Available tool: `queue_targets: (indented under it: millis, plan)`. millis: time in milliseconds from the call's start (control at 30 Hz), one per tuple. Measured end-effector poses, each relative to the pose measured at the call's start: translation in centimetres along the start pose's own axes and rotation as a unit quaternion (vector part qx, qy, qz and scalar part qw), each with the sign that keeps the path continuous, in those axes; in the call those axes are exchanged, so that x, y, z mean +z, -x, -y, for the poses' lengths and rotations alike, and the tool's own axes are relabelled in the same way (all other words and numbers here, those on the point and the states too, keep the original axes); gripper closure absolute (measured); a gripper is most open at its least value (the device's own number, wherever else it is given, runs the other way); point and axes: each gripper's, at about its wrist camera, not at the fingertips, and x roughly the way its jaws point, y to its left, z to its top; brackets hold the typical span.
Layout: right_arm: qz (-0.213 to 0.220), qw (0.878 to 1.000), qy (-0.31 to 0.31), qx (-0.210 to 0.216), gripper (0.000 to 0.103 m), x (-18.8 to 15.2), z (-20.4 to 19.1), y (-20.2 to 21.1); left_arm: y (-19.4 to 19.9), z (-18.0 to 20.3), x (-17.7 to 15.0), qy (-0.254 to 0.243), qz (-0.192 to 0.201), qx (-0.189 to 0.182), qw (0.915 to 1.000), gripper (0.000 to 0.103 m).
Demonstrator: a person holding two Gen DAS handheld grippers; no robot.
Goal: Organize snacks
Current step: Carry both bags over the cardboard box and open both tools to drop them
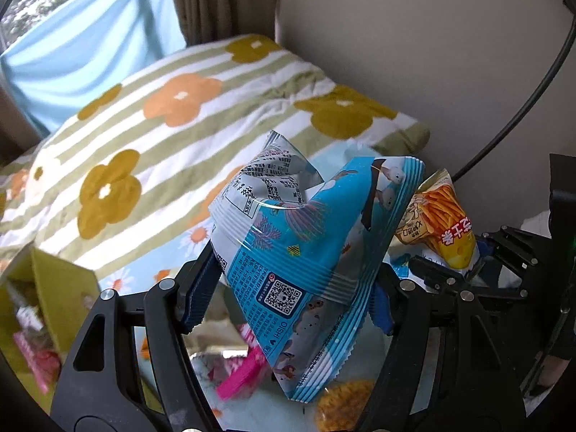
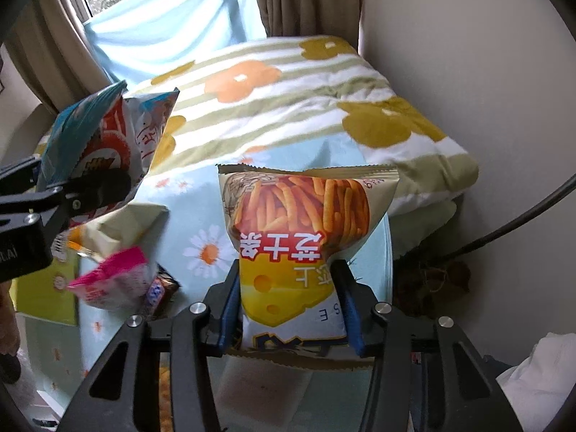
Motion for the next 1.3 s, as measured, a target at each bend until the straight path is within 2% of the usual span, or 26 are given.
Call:
queue_targets:
  millis: [233,400,667,767,1100,1300]
  plan:
    - [0.033,0.998,0.037,0.033,0.059,0.7,-2.1,5.1,6.6,-1.1,-1.3,0.053,0.047,0.013,0.9974,0.035]
    - [0.058,0.992,0.083,0.07,0.059,1.6,-5.0,8.3,11.5,-3.5,-3.1,0.099,0.073,0.053,0.9909,0.035]
    - [0.087,0.98,0.137,0.117,0.059,3.0,-11.8,11.0,18.5,-10.6,-7.3,0.169,0.109,0.111,0.9732,0.035]
    - [0.094,0.975,0.149,0.132,0.059,3.0,-15.2,11.4,20.1,-14.0,-9.3,0.19,0.114,0.118,0.9679,0.035]
    - [0.088,0.968,0.165,0.164,0.059,2.6,-28.2,9.9,22.5,-26.3,-17.3,0.239,0.085,0.139,0.9573,0.035]
    - [0.068,0.967,0.17,0.18,0.059,1.5,-35.7,7.6,21.5,-32.0,-21.7,0.252,0.045,0.131,0.9578,0.035]
